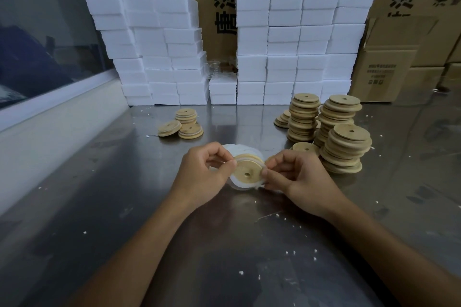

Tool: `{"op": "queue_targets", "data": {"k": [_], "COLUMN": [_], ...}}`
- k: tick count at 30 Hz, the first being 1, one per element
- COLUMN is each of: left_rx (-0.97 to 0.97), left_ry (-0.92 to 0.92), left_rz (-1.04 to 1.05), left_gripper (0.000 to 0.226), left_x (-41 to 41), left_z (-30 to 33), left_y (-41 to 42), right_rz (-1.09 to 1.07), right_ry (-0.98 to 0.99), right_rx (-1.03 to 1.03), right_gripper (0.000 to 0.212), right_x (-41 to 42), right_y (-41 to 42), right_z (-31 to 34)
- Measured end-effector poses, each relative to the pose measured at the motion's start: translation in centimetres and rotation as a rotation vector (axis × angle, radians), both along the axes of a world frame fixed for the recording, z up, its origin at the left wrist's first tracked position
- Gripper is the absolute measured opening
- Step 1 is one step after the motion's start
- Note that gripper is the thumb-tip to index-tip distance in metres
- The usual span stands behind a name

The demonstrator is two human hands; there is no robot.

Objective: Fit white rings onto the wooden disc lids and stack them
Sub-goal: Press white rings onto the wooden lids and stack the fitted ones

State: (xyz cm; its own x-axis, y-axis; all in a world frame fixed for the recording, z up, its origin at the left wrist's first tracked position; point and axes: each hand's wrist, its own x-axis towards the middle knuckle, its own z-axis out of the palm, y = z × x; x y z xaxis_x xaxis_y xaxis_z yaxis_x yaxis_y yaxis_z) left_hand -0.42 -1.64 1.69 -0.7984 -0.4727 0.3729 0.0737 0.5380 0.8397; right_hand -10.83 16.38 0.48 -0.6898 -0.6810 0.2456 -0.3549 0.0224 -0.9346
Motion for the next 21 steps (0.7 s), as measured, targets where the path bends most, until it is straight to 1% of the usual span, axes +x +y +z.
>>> {"op": "queue_targets", "data": {"k": [2, 5, 10, 13, 17, 21], "left_rx": [-0.119, -0.177, -0.264, -0.261, -0.121, -0.013], "left_ry": [0.015, 0.049, 0.097, 0.086, 0.059, 0.059], "left_rz": [0.027, 0.015, -0.063, -0.050, -0.022, -0.055], "left_gripper": [0.014, 0.015, 0.011, 0.016, 0.020, 0.026], "left_x": [0.1, 0.1, 0.2, 0.1, 0.0, 0.0], "left_z": [0.0, -0.1, 0.1, 0.2, 0.2, 0.2], "left_y": [0.0, 0.3, 1.1, 1.0, 0.6, 0.4], "right_rz": [-0.008, -0.041, -0.054, -0.068, -0.071, -0.066], "right_ry": [0.067, 0.180, 0.371, 0.351, 0.251, 0.180], "right_rx": [0.005, 0.016, 0.040, 0.038, 0.037, 0.036], "right_gripper": [0.006, 0.007, 0.010, 0.009, 0.006, 0.003], "right_x": [0.0, 0.1, 0.4, 0.4, 0.4, 0.5], "right_y": [0.0, -0.1, -0.3, -0.4, -0.5, -0.6], "right_z": [-0.1, -0.2, -0.3, -0.4, -0.5, -0.3]}}
